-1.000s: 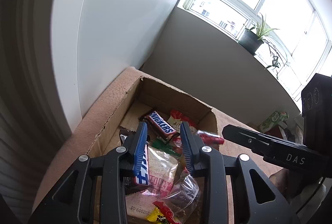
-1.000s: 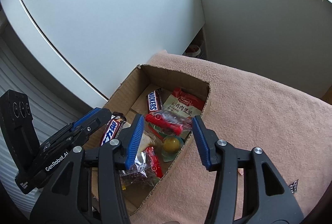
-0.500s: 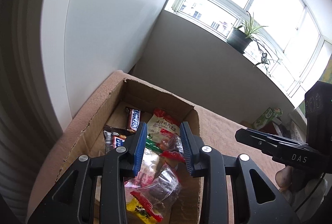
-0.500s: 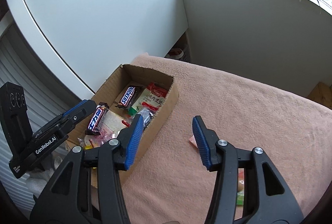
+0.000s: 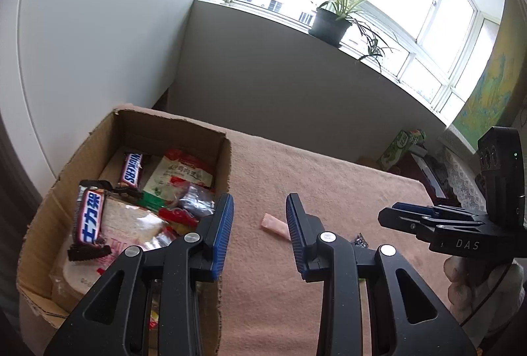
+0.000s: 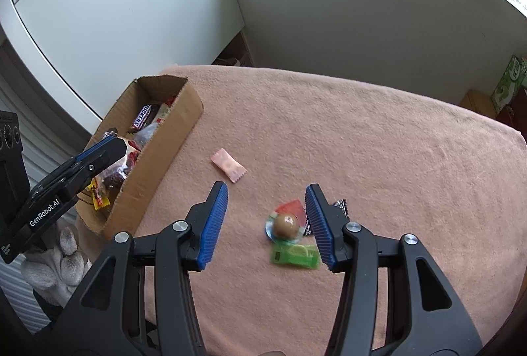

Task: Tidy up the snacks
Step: 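Move the left tool to the pink candy and the right to the brown ball candy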

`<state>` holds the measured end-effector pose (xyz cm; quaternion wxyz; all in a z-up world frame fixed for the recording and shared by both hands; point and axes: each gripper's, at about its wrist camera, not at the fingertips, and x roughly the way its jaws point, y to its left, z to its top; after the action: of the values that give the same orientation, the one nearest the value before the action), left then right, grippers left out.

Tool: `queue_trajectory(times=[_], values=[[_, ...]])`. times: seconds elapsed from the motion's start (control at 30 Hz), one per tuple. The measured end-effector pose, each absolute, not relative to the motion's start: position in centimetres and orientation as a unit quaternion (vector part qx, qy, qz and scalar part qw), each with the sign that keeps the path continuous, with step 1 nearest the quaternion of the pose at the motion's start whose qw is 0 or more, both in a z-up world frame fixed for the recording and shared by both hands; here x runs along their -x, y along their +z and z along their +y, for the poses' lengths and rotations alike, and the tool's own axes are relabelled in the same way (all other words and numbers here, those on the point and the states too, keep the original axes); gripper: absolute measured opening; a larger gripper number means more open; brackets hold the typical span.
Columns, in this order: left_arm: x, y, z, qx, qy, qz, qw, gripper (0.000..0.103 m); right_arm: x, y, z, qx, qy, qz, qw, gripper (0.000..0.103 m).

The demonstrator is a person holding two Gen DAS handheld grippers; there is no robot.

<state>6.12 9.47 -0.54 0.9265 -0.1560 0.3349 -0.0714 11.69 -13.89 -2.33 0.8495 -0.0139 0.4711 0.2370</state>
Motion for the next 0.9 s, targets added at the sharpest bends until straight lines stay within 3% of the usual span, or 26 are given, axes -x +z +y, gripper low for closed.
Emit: queue_trajectory(times=[0.73, 0.83, 0.9], values=[[-8.7, -7.5, 3.4, 0.139, -0.112, 0.457, 0.871, 0.032, -13.1, -9.7, -15.1, -0.008, 0.285, 0.533, 0.796, 0.051], [-9.5, -7.9, 2.9, 0.134, -0.099, 0.463, 0.870, 0.042, -13.4, -10.2, -15.4, 0.003, 0.286, 0.530, 0.798, 0.051], [-10.1, -8.1, 2.6, 0.130, -0.092, 0.465, 0.871, 0.042, -13.6, -10.5, -15.8, 0.000, 0.290, 0.530, 0.797, 0.051]])
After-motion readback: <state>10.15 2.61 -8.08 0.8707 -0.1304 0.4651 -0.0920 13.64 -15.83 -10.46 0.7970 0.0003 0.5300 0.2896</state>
